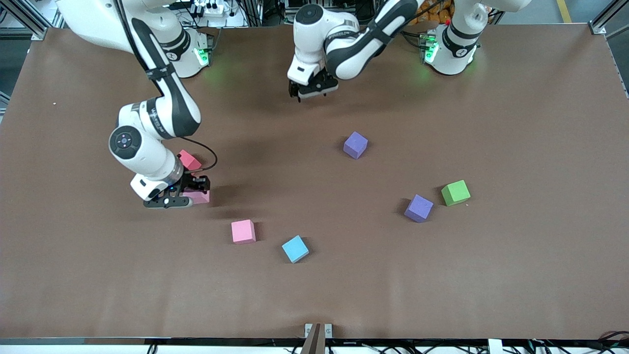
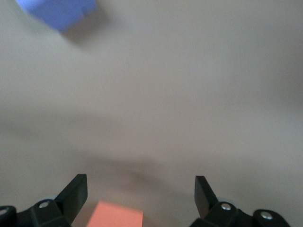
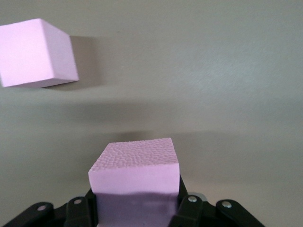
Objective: Arrange blocks into number 1
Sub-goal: 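Grasp the purple block with the left gripper while the right gripper places pink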
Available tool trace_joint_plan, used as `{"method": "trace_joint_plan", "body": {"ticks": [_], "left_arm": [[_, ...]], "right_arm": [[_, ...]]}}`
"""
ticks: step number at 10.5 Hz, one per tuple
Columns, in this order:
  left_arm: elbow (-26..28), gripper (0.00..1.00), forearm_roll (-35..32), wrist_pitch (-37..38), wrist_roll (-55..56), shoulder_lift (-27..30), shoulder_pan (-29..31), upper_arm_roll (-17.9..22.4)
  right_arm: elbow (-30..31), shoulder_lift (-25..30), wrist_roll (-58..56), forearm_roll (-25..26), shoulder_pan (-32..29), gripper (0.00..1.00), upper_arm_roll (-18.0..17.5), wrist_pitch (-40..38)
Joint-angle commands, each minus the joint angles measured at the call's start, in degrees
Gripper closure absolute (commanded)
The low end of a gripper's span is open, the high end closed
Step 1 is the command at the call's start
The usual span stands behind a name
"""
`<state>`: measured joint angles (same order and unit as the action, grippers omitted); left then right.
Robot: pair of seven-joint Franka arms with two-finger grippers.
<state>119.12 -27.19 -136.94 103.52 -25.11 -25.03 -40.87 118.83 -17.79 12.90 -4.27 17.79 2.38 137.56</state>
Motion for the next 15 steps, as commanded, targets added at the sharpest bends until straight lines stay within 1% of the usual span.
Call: {"method": "trace_joint_plan", "body": {"ticks": [1,2,3,5,6,8,9,10,11,12,14,15], "left_arm": [[0.68,0.00,-0.67,3.60,-3.57,2.87,8.74,-0.26],[0.41,0.00,-0.58,3.79,-4.63,2.96,11.47,0.78],[0.15,0.00,-0.50,3.79,-4.65,2.96,12.20,3.49],[-0.29,0.00,3.09,3.70,-4.82,2.70,12.29,9.20],[-1.07,0.00,4.85,3.44,-4.82,2.26,12.29,10.53],[-2.83,0.00,11.34,3.44,-4.30,1.64,12.20,10.72],[-2.93,0.00,13.81,3.44,-3.95,1.64,12.20,10.72],[-2.41,0.00,15.83,3.35,-3.77,1.47,11.77,10.72],[-1.97,0.00,15.94,3.35,-3.77,0.77,11.24,10.72],[-0.48,0.00,15.77,2.31,-3.77,0.33,10.98,10.72],[1.46,0.00,15.41,-0.85,-3.77,-0.46,10.97,10.72],[1.47,0.00,15.41,-1.04,-3.77,-1.25,10.89,10.72]], "right_arm": [[5.35,4.51,8.95,-0.48,4.86,0.67,0.08,1.05],[6.93,6.00,12.46,-0.48,7.41,0.67,0.08,1.13],[8.07,6.97,16.50,-0.48,10.22,0.67,-0.10,1.05],[8.35,7.42,29.49,-0.21,19.34,0.67,-1.06,1.13],[8.35,7.51,34.42,0.05,22.60,0.67,-1.94,1.13],[8.35,7.51,41.47,0.40,26.31,0.67,-7.02,1.74],[8.35,7.42,44.29,0.40,28.76,0.67,-7.91,2.01],[8.35,6.90,46.84,0.40,31.49,0.67,-8.10,2.97],[8.35,6.11,48.69,0.58,34.12,0.67,-8.62,4.37],[8.26,5.06,50.28,2.23,36.24,0.67,-8.71,5.43],[8.17,1.64,57.47,9.77,39.41,0.67,-8.97,8.24],[8.17,0.32,59.15,11.46,39.86,0.67,-9.15,9.47]]}}
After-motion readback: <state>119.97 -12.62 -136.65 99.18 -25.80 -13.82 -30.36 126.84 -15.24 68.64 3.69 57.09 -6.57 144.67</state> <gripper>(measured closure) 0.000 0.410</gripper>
